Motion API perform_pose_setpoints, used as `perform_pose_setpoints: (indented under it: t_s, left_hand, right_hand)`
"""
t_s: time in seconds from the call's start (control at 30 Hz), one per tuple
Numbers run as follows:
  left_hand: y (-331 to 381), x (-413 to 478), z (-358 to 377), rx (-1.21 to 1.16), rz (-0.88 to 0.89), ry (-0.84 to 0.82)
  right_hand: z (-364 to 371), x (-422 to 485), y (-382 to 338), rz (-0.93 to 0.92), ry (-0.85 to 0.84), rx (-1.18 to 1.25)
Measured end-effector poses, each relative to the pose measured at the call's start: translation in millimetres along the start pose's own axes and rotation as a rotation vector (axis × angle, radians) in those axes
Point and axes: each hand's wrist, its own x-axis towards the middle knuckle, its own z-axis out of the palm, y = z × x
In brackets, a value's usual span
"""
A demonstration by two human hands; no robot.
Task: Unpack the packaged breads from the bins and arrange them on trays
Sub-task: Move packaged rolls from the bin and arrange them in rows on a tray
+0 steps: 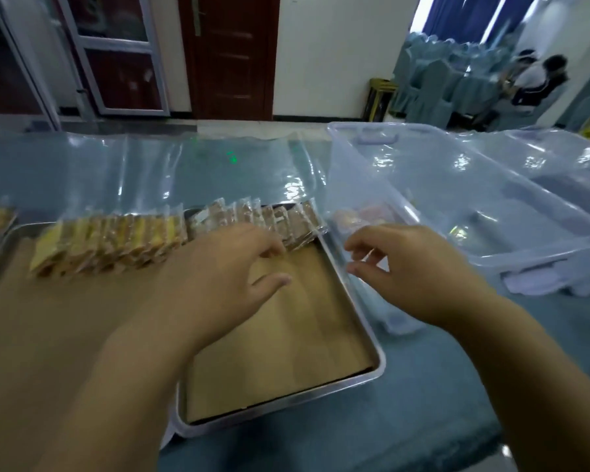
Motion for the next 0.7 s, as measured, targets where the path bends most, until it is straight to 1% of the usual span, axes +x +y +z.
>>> perform_pose_setpoints:
  t_s: [0.13, 0.23, 0.37, 0.5, 0.63, 0.7]
  left_hand:
    - [29, 64, 16, -0.058, 0.034, 0.044]
    - [51, 112, 28, -0.082, 0.06, 0.044]
    - [81, 168, 46, -0.015, 0.104, -0.015]
    - [113, 208, 68, 0.099, 0.12, -0.124]
    - [138, 236, 97, 0.274, 0.129, -0.243]
    - [149, 250, 114, 0.35, 0.111, -0.333]
  right_hand:
    - [-34, 20, 61, 0.031, 0.058, -0.026]
    - [-50, 32, 108, 0.066, 0.031, -0.056]
    - [-62, 42, 166, 0.091, -0.016, -0.073]
    - [-64, 49, 221, 0.087, -0.12, -0.106]
    - [-66, 57, 271, 0.02, -0.273, -0.165]
    - [-67, 65, 291, -0.014, -0.365, -0.18]
